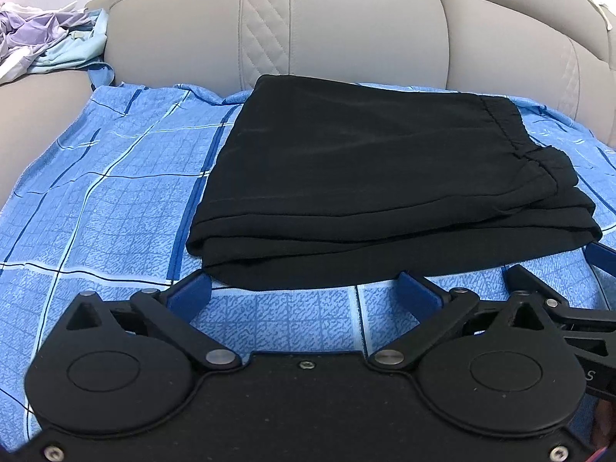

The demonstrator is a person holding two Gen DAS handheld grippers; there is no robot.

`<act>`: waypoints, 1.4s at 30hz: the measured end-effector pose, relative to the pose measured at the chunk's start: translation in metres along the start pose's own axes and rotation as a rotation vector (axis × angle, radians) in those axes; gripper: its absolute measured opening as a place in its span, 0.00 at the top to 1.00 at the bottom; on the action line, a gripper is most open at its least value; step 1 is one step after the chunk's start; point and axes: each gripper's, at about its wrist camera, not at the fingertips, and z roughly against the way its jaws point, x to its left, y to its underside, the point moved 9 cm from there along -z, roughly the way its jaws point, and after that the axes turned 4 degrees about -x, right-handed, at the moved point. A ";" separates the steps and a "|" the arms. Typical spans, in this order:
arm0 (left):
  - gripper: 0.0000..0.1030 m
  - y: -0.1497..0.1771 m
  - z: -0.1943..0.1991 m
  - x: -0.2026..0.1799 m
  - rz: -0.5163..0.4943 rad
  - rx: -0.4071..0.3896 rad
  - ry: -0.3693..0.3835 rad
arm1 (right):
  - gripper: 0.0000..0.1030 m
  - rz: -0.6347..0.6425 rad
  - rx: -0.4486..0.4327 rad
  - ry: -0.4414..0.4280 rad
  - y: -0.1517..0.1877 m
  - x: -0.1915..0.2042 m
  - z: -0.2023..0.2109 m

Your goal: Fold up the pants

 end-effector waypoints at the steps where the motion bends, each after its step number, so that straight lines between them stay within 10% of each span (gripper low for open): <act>1: 0.00 0.000 0.000 0.000 0.001 0.000 0.000 | 0.00 -0.002 0.001 -0.002 0.000 0.000 0.000; 42: 0.00 0.001 0.001 0.001 0.014 -0.006 -0.006 | 0.00 -0.001 0.013 -0.021 0.001 -0.001 -0.002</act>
